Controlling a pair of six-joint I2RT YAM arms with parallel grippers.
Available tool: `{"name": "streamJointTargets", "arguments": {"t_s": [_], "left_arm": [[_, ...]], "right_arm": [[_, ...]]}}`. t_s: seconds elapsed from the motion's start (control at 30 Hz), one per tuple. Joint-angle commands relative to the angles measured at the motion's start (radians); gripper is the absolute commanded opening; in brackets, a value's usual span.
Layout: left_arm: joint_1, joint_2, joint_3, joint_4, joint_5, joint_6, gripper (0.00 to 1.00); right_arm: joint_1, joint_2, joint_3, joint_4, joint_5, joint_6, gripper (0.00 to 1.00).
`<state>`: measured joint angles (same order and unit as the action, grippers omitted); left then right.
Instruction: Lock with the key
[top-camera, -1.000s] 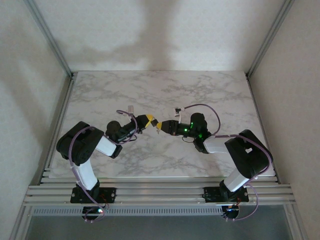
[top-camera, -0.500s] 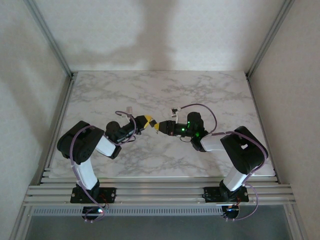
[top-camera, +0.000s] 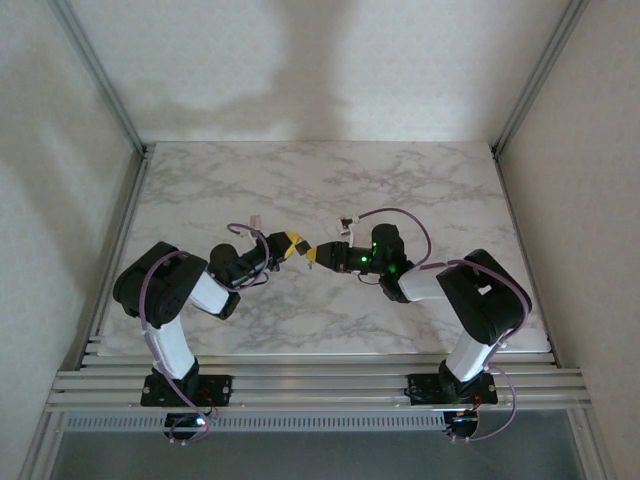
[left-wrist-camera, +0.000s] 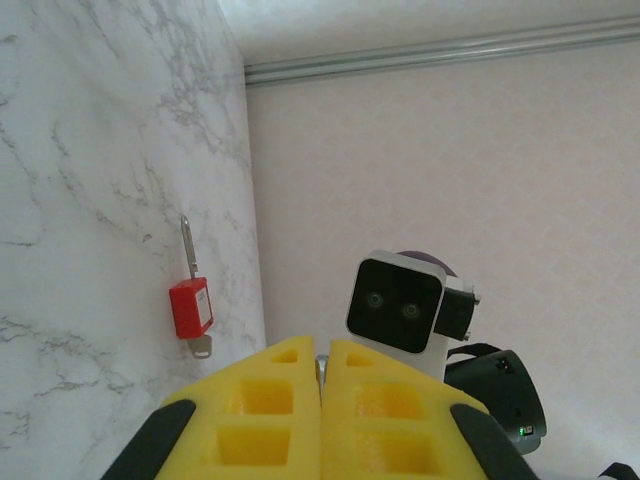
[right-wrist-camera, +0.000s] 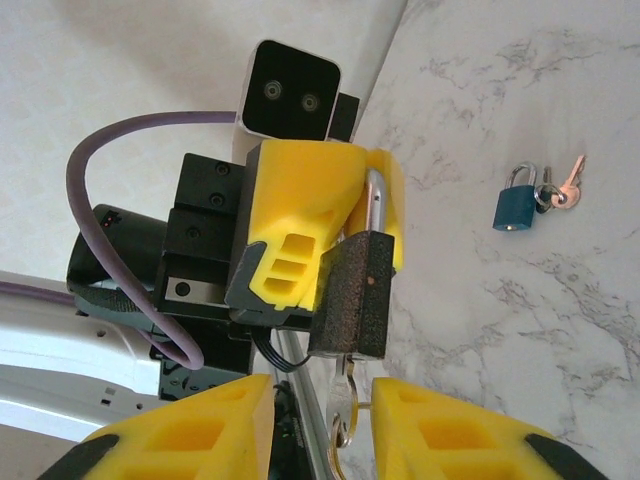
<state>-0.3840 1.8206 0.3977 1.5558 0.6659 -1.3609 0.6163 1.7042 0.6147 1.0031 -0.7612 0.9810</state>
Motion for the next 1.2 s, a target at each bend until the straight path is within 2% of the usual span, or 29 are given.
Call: {"name": "streamJointTargets", "arguments": {"t_s": [0.0,0.37,1.17], "left_arm": [[0.011,0.011,-0.008,0.294,-0.002,-0.018,0.0],[0.019,-0.004,-0.022,0.302,-0.011,-0.017,0.0],[0.027,-0.006,-0.029,0.3,-0.017,-0.013,0.0]], "right_arm": [[0.012,0.019,0.03,0.029,-0.022,0.008,0.31],[0.022,0.044,0.044,0.034,-0.035,0.022,0.28],[0.025,0.082,0.064,0.038,-0.043,0.043,0.16]]}}
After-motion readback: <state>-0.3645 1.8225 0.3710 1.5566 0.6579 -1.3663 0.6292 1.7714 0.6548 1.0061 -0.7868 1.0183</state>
